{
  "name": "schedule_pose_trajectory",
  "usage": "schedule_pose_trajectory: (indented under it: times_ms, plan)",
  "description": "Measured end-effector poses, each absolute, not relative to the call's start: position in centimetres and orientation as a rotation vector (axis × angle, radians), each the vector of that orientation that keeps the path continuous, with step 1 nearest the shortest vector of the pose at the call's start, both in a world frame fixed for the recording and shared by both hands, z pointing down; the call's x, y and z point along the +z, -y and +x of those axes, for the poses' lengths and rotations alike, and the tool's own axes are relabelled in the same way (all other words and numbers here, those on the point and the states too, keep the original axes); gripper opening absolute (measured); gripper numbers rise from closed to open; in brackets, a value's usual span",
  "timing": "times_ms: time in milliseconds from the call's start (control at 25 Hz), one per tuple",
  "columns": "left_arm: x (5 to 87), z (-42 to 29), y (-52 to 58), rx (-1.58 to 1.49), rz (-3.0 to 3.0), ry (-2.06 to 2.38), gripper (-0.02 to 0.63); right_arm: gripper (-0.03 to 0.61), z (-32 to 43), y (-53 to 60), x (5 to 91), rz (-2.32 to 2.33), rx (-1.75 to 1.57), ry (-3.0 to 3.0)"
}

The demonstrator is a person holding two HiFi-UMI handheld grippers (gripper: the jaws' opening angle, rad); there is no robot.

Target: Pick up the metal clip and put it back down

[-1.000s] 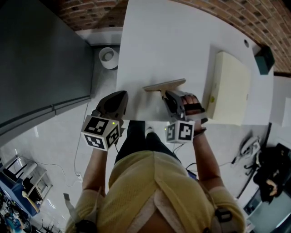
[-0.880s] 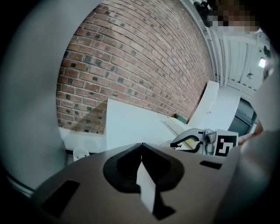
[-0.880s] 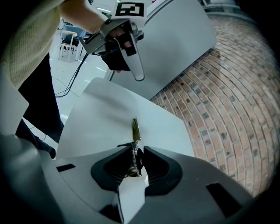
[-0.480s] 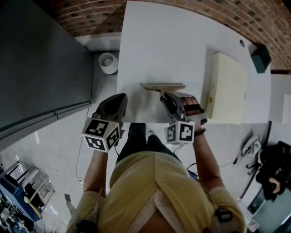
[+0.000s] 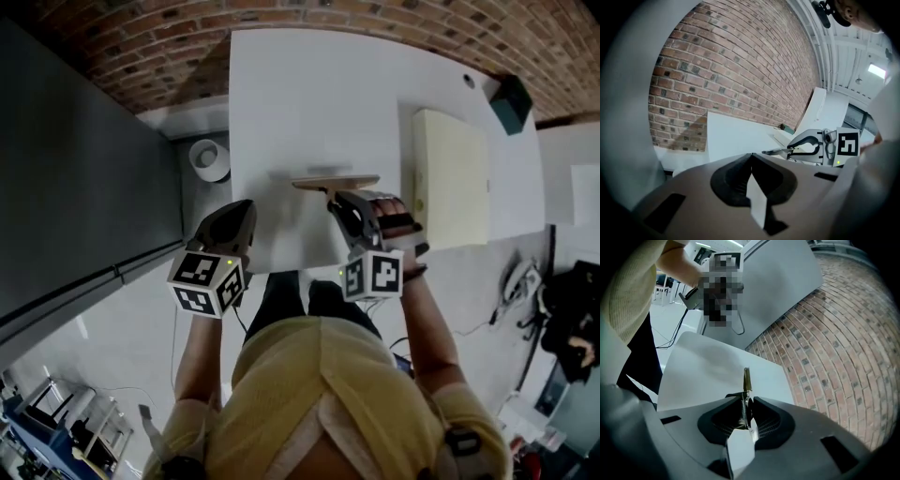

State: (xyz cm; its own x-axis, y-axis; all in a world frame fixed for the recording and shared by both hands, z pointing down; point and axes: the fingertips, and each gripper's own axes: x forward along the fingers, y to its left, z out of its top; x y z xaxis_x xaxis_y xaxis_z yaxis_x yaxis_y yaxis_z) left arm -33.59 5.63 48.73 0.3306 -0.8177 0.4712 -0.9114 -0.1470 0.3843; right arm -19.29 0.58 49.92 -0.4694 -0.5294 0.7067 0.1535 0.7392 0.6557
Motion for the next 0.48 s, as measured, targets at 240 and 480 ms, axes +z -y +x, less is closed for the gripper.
schedule_pose_trajectory:
  times_ms: [240,480]
  plan:
    - [47.9,-32.7,-3.4,0.198,2.06,1.454,0.003,0.078,-17.7,0.8,48.1,0.373,-0.778,1.874]
    - [47.3,-31.1,-1.5,0.188,2.119,1.397,0.003,0.078,-15.3,2.4,46.3,0.47,-0.748,1.84]
